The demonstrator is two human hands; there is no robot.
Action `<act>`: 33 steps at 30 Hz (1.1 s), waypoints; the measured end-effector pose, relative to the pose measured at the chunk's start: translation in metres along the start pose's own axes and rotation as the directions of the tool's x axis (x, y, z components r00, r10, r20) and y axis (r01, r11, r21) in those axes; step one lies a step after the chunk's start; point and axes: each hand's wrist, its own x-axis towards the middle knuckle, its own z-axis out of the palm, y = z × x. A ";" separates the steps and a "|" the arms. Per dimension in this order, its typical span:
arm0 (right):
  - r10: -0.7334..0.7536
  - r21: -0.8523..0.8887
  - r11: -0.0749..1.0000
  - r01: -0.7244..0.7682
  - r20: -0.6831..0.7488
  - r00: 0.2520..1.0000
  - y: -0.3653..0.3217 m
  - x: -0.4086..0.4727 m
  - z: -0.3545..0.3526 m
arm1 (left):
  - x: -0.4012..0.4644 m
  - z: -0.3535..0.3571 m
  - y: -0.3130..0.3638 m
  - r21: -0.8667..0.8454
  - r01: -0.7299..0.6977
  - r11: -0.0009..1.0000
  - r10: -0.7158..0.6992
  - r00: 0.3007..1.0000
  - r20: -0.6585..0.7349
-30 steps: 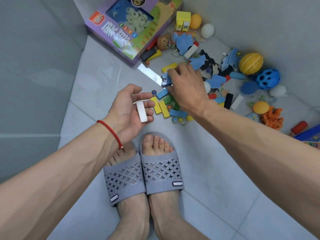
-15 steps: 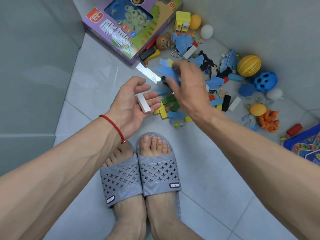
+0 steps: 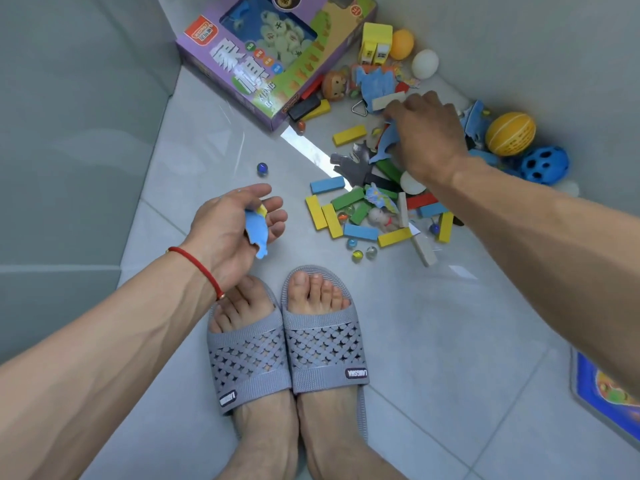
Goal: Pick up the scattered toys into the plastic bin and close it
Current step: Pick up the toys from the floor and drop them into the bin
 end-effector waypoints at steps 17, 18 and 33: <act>-0.283 0.771 0.618 0.152 0.038 0.958 -0.158 -0.062 -0.051 | -0.003 -0.017 -0.004 0.099 -0.283 0.954 0.286 0.958 -0.014; -0.262 0.686 0.698 0.206 -0.023 0.965 -0.167 -0.053 -0.045 | -0.004 -0.029 -0.001 0.136 -0.276 0.952 0.292 0.949 -0.117; 0.213 0.910 0.261 -0.323 0.272 0.938 -0.163 -0.090 -0.014 | -0.042 -0.056 -0.011 -0.165 0.009 0.986 -0.023 0.997 -0.079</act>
